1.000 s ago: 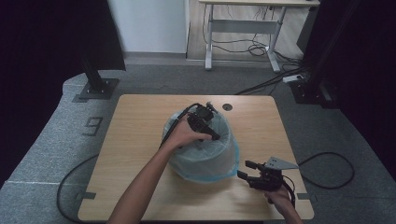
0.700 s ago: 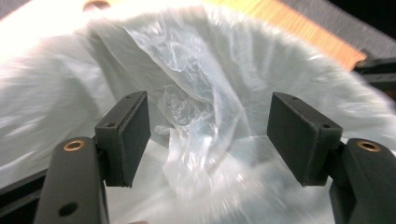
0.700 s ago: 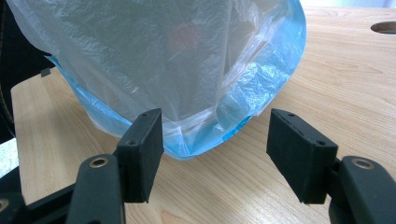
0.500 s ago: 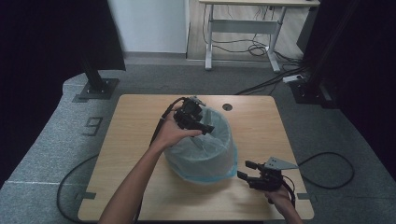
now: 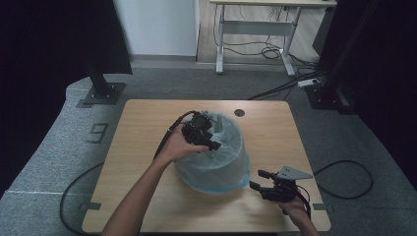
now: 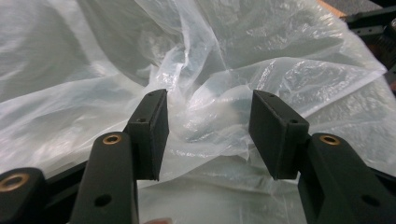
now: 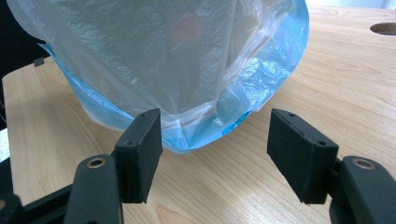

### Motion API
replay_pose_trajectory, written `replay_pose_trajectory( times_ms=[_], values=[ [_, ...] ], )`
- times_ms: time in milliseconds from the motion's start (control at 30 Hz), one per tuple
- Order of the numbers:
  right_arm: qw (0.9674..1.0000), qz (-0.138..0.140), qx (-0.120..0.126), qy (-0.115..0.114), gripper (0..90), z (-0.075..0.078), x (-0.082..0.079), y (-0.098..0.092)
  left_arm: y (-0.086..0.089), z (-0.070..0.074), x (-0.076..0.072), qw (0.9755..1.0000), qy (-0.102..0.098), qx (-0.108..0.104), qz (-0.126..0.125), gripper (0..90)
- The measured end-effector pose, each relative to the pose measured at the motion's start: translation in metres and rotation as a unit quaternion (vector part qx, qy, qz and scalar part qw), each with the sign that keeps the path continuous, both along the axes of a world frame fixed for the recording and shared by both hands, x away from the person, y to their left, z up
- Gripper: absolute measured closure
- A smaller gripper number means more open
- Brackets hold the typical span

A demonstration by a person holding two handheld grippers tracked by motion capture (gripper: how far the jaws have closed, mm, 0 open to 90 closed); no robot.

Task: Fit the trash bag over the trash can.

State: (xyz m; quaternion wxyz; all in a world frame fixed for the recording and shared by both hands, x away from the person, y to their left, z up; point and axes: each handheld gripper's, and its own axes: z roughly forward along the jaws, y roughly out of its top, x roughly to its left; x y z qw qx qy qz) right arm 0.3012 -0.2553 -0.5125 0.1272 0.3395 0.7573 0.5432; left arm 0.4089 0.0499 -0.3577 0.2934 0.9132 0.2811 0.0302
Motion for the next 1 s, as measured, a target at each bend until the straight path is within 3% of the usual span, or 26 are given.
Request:
replay_pose_trajectory(
  times_ms=[233,333,567,633,800,900,1000],
  values=[
    [1.0,-0.004,0.003,0.001,34.7,0.0,0.0,-0.004,-0.004,-0.006,0.004,0.9996,0.027,0.009,-0.002,47.4],
    [1.0,-0.003,0.002,0.002,34.7,0.0,0.0,-0.002,-0.006,-0.008,0.006,0.9989,0.04,0.025,-0.003,46.7],
    [1.0,0.0,0.0,0.002,34.8,0.0,0.0,0.0,-0.008,-0.01,0.008,0.9979,0.052,0.038,-0.002,44.2],
    [1.0,-0.001,0.001,0.002,34.8,0.0,0.0,0.0,-0.007,-0.008,0.008,0.9983,0.048,0.033,0.0,42.5],
    [1.0,-0.004,0.004,0.0,34.7,0.001,0.0,-0.002,0.005,0.004,0.004,0.9995,0.029,-0.008,0.008,35.5],
    [1.0,-0.006,0.005,0.001,34.7,0.001,0.0,-0.004,0.017,0.014,-0.003,0.9993,0.016,-0.031,0.012,32.7],
    [1.0,-0.005,0.005,0.001,34.7,0.001,0.0,-0.003,0.029,0.02,-0.012,0.999,0.005,-0.041,0.016,31.3]
  ],
)
